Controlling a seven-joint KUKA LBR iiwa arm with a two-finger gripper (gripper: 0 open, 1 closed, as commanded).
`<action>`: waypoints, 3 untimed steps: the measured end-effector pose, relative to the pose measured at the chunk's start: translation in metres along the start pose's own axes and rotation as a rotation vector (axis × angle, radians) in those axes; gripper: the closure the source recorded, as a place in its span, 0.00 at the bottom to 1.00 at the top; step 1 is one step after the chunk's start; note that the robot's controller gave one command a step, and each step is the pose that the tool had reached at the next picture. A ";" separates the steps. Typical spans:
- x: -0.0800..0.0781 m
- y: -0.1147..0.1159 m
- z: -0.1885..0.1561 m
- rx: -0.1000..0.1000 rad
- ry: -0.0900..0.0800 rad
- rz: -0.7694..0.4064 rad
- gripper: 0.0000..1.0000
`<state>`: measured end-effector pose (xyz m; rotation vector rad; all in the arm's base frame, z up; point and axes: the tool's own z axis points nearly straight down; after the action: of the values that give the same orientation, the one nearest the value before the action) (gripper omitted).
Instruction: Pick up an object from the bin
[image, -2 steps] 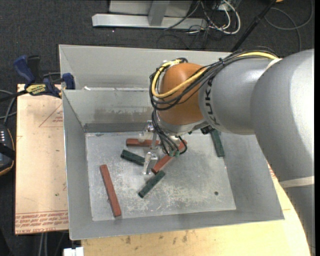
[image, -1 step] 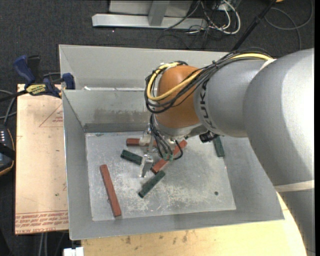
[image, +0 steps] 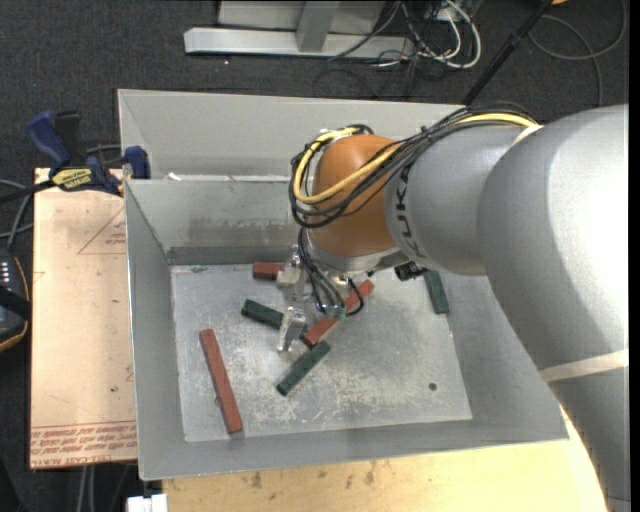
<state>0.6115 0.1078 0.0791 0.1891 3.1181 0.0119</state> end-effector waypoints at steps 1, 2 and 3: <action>0.012 0.001 -0.001 -0.002 -0.006 0.299 1.00; 0.012 0.001 -0.001 -0.002 -0.006 0.300 1.00; 0.011 0.001 -0.002 -0.001 -0.003 0.299 1.00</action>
Offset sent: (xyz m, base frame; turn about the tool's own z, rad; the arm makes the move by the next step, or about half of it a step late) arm 0.0000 0.0000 0.0000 0.0000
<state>0.6008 0.1105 0.0810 0.6513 3.0529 0.0171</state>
